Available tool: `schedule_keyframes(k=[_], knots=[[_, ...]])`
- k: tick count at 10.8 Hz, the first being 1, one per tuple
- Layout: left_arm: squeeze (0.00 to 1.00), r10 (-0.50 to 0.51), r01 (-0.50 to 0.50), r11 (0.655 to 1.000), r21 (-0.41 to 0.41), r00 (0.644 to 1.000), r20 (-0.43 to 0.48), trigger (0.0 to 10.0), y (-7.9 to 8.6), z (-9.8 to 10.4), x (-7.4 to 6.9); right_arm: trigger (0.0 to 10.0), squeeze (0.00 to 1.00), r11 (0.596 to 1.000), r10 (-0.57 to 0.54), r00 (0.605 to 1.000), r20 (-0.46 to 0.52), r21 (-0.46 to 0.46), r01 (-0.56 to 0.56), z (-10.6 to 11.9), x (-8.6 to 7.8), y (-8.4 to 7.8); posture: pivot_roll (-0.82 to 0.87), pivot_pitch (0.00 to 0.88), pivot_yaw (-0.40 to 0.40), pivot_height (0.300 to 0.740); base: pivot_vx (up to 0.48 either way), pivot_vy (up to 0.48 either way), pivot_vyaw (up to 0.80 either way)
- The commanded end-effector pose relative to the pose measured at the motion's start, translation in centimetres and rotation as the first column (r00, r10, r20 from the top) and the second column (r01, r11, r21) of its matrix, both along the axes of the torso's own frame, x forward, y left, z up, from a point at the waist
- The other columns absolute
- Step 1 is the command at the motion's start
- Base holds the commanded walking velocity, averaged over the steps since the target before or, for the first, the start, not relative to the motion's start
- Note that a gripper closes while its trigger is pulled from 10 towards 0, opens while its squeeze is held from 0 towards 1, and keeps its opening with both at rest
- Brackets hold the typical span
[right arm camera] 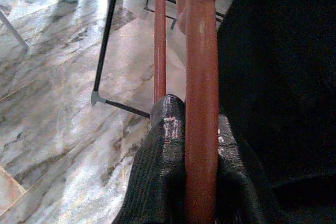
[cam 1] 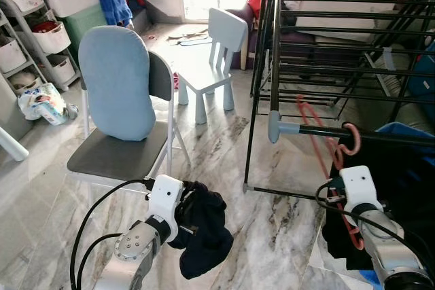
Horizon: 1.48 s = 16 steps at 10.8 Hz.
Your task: Hang hanger
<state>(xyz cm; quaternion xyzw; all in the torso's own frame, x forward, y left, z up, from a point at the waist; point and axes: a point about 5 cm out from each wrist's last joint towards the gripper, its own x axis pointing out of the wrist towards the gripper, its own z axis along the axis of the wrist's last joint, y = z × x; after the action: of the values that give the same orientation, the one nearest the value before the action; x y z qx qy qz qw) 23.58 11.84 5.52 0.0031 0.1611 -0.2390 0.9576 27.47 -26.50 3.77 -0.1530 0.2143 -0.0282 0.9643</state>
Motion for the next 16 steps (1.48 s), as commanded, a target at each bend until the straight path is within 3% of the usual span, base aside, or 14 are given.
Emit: schedule_keyframes(k=[1, 2, 3, 4, 5, 9, 10, 11, 16], knots=[[0.0, -0.016, 0.016, 1.0, 0.007, 1.0, 0.017, 10.0, -0.1, 0.4, 0.3, 0.0, 0.0, 0.999, -0.044, 0.999, -0.023, 0.008, 0.044, -0.3, -0.3, -0.3, -0.12, 0.0, 0.043, 0.74, 0.0, 0.0, 0.0], [0.0, -0.016, 0.016, 1.0, 0.008, 1.0, 0.018, 10.0, -0.1, 0.4, 0.3, 0.0, 0.0, 0.998, -0.056, 0.998, -0.029, 0.016, 0.057, -0.4, -0.3, -0.3, -0.12, 0.0, 0.043, 0.74, 0.0, 0.0, 0.0], [0.0, -0.015, 0.014, 1.0, 0.008, 1.0, 0.018, 10.0, -0.1, 0.4, 0.3, 1.5, 0.0, 0.998, -0.059, 0.998, -0.034, 0.015, 0.06, -0.5, -0.3, -0.3, -0.12, 0.0, 0.043, 0.74, 0.0, 0.0, 0.0], [0.0, -0.015, 0.014, 1.0, 0.008, 1.0, 0.019, 10.0, 0.0, 0.4, 0.3, 10.0, 0.88, 0.997, -0.049, 0.998, -0.039, 0.052, 0.051, -0.7, -0.4, 0.0, -0.12, 0.0, 0.043, 0.74, 0.0, 0.0, 0.0], [0.0, -0.015, 0.015, 1.0, 0.008, 1.0, 0.018, 10.0, 0.0, 0.4, 0.3, 10.0, 1.0, 0.997, -0.05, 0.998, -0.038, 0.055, 0.052, -0.7, -0.4, 0.1, -0.12, 0.0, 0.043, 0.74, 0.0, 0.0, 0.0], [0.0, -0.022, 0.022, 1.0, 0.008, 1.0, 0.011, 10.0, 0.1, 0.3, 0.3, 10.0, 1.0, 0.999, -0.022, 1.0, -0.01, 0.03, 0.022, -0.2, -0.3, 0.3, -0.12, 0.0, 0.047, 0.74, 0.0, 0.0, 0.0], [0.0, -0.024, 0.024, 1.0, 0.01, 1.0, 0.009, 10.0, 0.1, 0.2, 0.3, 10.0, 0.62, 1.0, 0.006, 1.0, 0.004, 0.024, -0.006, 0.2, -0.1, 0.5, -0.12, 0.0, 0.048, 0.74, 0.0, 0.0, 0.0], [0.0, -0.025, 0.024, 1.0, 0.011, 1.0, 0.009, 10.0, 0.1, 0.2, 0.3, 10.0, 0.0, 1.0, 0.015, 1.0, 0.008, 0.023, -0.015, 0.3, -0.1, 0.6, -0.12, 0.0, 0.049, 0.74, 0.0, 0.0, 0.0], [0.0, -0.033, 0.033, 0.999, 0.015, 0.999, 0.011, 10.0, 0.0, 0.2, 0.4, 10.0, 0.0, 0.997, 0.07, 0.997, 0.017, 0.036, -0.07, 1.2, -0.8, -0.2, -0.12, 0.0, 0.051, 0.74, 0.0, 0.0, 0.0]])
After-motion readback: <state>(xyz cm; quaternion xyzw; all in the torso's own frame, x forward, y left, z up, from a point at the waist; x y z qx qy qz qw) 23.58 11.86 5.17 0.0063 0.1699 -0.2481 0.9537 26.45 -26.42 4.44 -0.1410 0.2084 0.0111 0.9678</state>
